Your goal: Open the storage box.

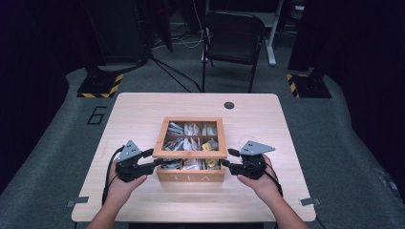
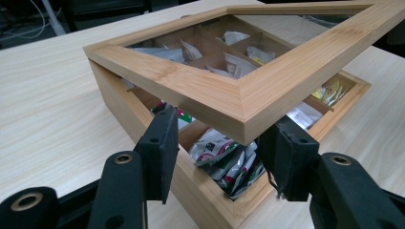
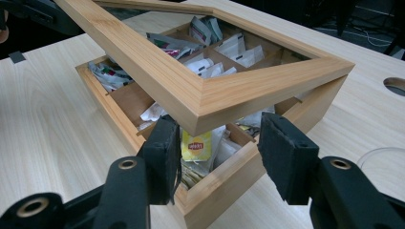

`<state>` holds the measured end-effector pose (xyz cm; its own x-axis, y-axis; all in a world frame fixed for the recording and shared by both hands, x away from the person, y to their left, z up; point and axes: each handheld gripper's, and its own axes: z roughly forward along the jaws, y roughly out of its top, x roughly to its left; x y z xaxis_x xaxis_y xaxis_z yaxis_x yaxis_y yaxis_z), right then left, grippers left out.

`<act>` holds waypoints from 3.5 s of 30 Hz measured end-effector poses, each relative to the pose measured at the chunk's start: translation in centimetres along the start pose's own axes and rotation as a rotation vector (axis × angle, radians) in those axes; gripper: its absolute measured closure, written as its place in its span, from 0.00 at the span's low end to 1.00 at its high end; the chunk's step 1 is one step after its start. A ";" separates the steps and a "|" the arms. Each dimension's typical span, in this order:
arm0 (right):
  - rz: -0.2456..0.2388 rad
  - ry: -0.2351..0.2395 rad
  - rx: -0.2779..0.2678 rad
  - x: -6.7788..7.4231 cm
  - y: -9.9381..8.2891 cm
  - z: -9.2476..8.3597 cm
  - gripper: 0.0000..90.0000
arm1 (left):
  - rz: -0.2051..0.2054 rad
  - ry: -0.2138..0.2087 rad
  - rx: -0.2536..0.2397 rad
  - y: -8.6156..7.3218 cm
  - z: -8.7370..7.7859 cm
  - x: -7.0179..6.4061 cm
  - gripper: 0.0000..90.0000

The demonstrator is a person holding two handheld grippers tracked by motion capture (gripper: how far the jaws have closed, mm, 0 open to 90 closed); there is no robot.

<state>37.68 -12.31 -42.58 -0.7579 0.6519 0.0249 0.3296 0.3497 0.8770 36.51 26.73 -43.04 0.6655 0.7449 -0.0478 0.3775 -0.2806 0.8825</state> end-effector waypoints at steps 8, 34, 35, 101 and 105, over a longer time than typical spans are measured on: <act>-0.003 0.006 -0.013 -0.4 0.9 -0.2 0.54 | 0.011 -0.008 -0.008 1.0 -0.3 0.3 0.54; -0.056 0.015 -0.021 -1.7 5.8 -0.7 0.57 | 0.060 -0.030 -0.036 5.5 -0.8 2.1 0.55; -0.055 0.009 -0.016 -1.8 5.9 -0.7 0.57 | 0.064 -0.029 -0.034 5.7 -0.8 2.2 0.55; -0.009 -0.037 -0.047 -6.5 11.0 1.8 0.65 | 0.017 0.067 -0.095 9.7 3.4 6.2 0.67; -0.018 -0.054 -0.048 -6.8 11.1 2.0 0.62 | 0.014 0.068 -0.088 10.2 3.6 6.4 0.67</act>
<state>47.62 -11.45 -33.96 -0.7317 0.6815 -0.0159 0.2879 0.3301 0.8990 46.92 26.51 -36.05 0.6240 0.7814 -0.0058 0.3081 -0.2392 0.9208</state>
